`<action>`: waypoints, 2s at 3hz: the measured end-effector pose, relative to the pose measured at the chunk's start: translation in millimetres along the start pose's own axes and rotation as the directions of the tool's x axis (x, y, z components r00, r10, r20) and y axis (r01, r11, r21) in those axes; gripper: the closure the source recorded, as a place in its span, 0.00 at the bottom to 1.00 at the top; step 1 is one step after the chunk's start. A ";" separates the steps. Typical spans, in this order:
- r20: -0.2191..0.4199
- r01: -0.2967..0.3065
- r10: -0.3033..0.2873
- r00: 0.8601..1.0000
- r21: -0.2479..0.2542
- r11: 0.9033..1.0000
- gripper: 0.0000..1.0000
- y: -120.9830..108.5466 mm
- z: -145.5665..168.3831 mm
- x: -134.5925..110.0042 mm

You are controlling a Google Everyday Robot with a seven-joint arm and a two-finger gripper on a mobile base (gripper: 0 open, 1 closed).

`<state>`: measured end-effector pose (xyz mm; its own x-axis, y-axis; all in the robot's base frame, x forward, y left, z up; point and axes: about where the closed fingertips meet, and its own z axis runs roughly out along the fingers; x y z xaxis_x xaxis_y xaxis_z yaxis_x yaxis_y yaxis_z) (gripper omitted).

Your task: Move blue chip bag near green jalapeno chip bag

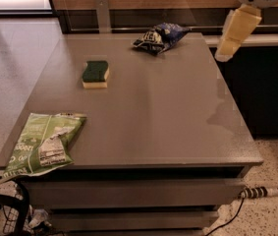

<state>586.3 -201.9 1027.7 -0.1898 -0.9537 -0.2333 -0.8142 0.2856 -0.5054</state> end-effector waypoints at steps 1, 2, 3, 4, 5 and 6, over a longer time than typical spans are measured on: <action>0.067 -0.033 0.027 0.997 0.086 0.996 0.00 -46.1 36.2 -22.9; 0.123 -0.064 0.049 0.991 0.117 0.991 0.00 -59.6 64.7 -34.6; 0.123 -0.064 0.049 0.991 0.116 0.991 0.00 -59.6 64.7 -34.6; 0.139 -0.037 0.022 0.990 0.107 0.994 0.00 -79.7 99.9 -48.4; 0.148 -0.024 0.010 0.989 0.087 0.996 0.00 -95.9 146.4 -65.3; 0.152 -0.027 0.017 0.988 0.066 0.997 0.00 -98.6 176.2 -76.4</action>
Offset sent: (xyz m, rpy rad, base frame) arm 0.1156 0.0272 -0.0287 0.1575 -0.1807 -0.0234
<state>777.8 -140.6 948.9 -0.1179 -0.9234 -0.3652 -0.7706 0.3170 -0.5528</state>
